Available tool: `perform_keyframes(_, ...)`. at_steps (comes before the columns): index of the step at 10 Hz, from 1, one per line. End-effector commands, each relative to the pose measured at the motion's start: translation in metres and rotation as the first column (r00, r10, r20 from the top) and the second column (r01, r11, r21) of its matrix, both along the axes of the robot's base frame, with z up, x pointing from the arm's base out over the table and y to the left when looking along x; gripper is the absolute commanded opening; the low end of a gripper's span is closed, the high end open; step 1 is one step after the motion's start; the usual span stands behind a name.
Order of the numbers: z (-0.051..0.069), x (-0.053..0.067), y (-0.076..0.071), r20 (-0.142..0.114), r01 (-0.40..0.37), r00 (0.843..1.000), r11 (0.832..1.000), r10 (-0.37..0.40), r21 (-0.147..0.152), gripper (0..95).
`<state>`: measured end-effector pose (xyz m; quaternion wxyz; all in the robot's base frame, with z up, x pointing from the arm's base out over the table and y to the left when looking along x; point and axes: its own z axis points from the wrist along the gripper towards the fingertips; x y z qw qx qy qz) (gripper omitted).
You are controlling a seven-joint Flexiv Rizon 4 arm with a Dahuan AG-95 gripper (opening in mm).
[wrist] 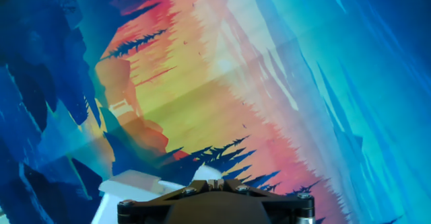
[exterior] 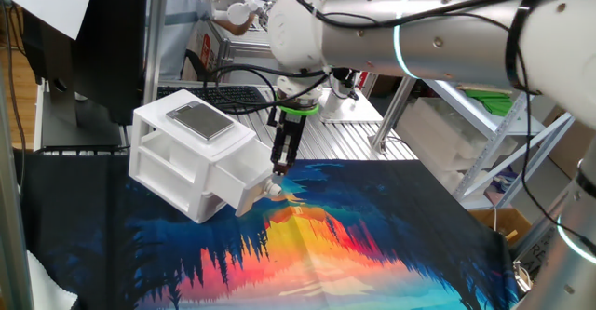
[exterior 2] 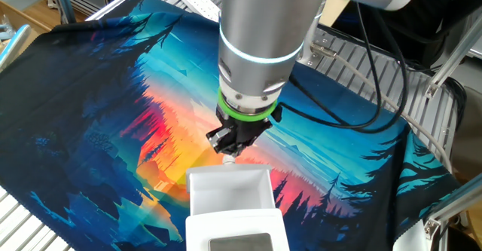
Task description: Grasp the handle and close the drawer
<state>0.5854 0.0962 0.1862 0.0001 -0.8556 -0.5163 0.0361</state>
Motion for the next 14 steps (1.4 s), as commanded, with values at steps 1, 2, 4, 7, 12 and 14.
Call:
perform_keyframes(1, -0.0012, 0.0047, 0.0010, -0.012, -0.005, 1.000, 1.000, 0.005, 0.004, 0.0)
perform_keyframes(2, -0.0012, 0.0047, 0.0010, -0.014, -0.009, 1.000, 1.000, 0.009, -0.003, 0.0)
perform_keyframes(4, -0.0012, 0.0047, 0.0010, -0.037, 0.002, 0.999, 1.000, -0.002, -0.005, 0.0)
perform_keyframes(7, -0.0012, 0.0047, 0.0010, -0.043, 0.013, 0.999, 1.000, -0.012, 0.008, 0.0)
perform_keyframes(12, -0.0012, 0.0047, 0.0010, 0.003, -0.082, 0.997, 0.996, 0.081, 0.045, 0.0)
perform_keyframes(14, -0.0012, 0.0047, 0.0010, 0.000, -0.113, 0.994, 0.991, 0.113, 0.073, 0.0)
